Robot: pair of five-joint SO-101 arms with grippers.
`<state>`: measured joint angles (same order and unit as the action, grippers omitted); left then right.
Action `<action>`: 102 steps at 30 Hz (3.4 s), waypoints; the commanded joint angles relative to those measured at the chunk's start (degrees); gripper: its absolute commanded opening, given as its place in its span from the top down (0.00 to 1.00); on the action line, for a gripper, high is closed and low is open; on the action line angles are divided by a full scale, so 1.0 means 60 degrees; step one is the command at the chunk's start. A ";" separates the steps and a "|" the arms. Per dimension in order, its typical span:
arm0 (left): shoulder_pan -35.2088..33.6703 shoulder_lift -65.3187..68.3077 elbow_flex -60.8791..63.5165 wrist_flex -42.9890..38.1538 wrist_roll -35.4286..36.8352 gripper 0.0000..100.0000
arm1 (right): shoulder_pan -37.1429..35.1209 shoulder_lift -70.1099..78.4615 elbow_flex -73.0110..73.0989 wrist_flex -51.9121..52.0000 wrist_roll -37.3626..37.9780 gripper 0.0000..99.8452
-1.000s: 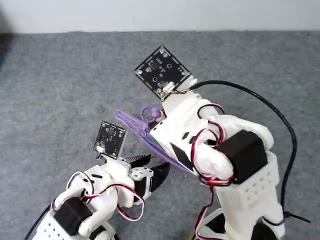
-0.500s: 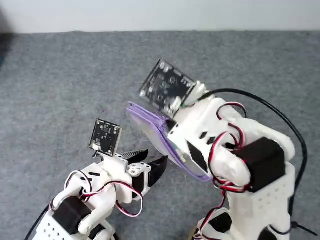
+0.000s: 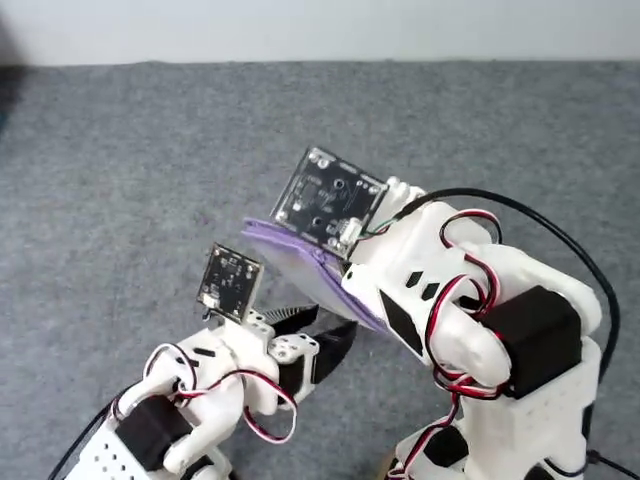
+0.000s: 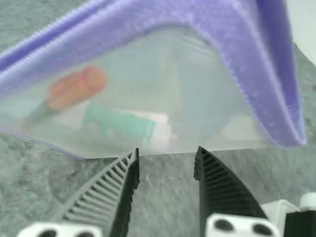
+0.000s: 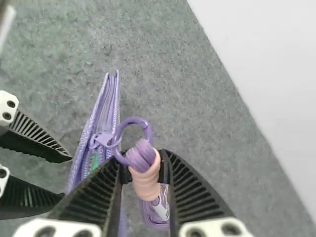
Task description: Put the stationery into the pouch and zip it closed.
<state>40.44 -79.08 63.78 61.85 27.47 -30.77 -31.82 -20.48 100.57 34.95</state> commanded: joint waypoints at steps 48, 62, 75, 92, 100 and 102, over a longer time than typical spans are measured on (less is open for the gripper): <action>-0.2476 -0.0147 -0.3802 0.4132 -0.2154 0.72 | 0.0374 -0.0271 0.1084 -0.3714 -0.0703 0.99; -0.0894 -0.0044 -0.2923 0.1875 0.0015 0.72 | -0.0901 -0.0549 0.1099 -0.5956 0.2945 0.99; -0.2784 -0.0044 -0.0960 -0.1114 0.1231 0.72 | -0.1487 -0.0857 0.2242 -0.6440 0.5201 0.99; -0.3267 -0.0103 0.0110 -0.0630 0.1260 0.72 | -0.1516 -0.4007 0.6681 -0.6703 0.4703 0.99; -0.2652 -0.0132 -0.2322 0.2960 0.0147 0.72 | -0.1458 -0.5223 0.8615 -0.6835 0.4718 0.99; -0.2549 -0.0132 -0.3084 0.3927 -0.0190 0.72 | -0.1385 -0.5385 0.9011 -0.7304 0.4718 0.99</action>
<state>24.09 -79.08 53.41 77.76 29.23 -39.82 -63.21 31.12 59.43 63.78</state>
